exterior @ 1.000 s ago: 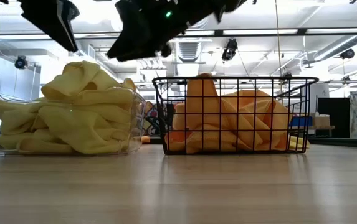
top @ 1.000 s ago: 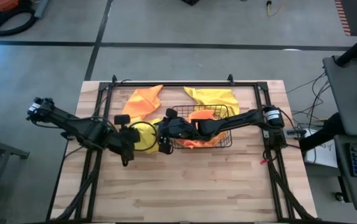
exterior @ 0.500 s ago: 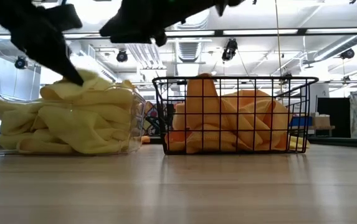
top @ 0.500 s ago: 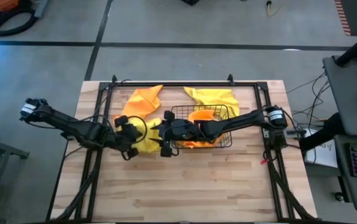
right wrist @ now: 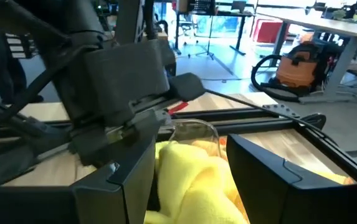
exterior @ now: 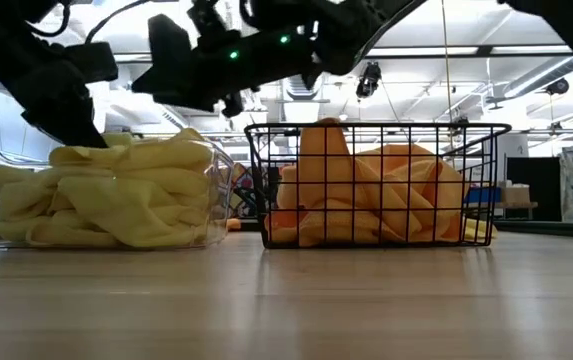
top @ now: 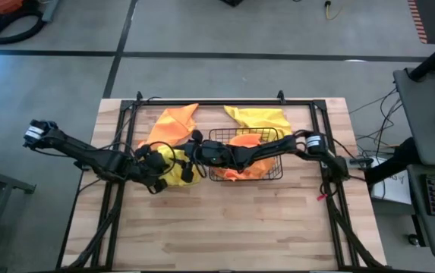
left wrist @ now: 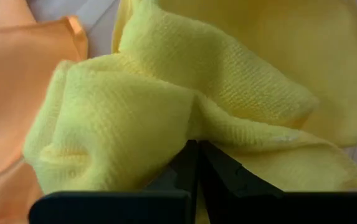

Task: Sort microfiber towel by color & place in baskets
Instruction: Put the yellow towel into the transparent bin, then adjust the black wire basket

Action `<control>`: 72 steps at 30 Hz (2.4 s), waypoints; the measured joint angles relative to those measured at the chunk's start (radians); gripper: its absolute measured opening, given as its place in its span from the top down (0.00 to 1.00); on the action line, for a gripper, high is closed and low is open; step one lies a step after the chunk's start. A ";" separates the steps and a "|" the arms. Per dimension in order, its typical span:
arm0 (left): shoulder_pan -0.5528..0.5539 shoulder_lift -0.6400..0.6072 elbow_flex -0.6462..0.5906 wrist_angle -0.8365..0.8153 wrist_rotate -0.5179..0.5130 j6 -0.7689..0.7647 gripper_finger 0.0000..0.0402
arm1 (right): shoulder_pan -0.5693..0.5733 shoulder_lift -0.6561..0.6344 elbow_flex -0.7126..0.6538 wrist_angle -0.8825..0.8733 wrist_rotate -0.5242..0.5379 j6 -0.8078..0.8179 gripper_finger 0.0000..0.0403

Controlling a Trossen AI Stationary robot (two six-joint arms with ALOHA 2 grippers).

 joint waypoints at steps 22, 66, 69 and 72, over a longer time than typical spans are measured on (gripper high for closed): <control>0.000 0.059 0.051 -0.027 0.039 -0.023 1.00 | 0.005 -0.159 0.037 -0.355 0.001 -0.077 0.52; 0.182 0.043 0.198 -0.117 0.021 0.175 1.00 | 0.046 -0.523 0.026 -1.139 0.247 -0.042 0.52; 0.182 0.043 0.258 -0.135 0.021 0.229 1.00 | 0.011 -0.574 0.026 -1.257 0.328 -0.004 0.52; 0.182 0.043 0.312 -0.139 0.021 0.300 1.00 | -0.057 -0.619 0.020 -1.341 0.341 0.047 0.52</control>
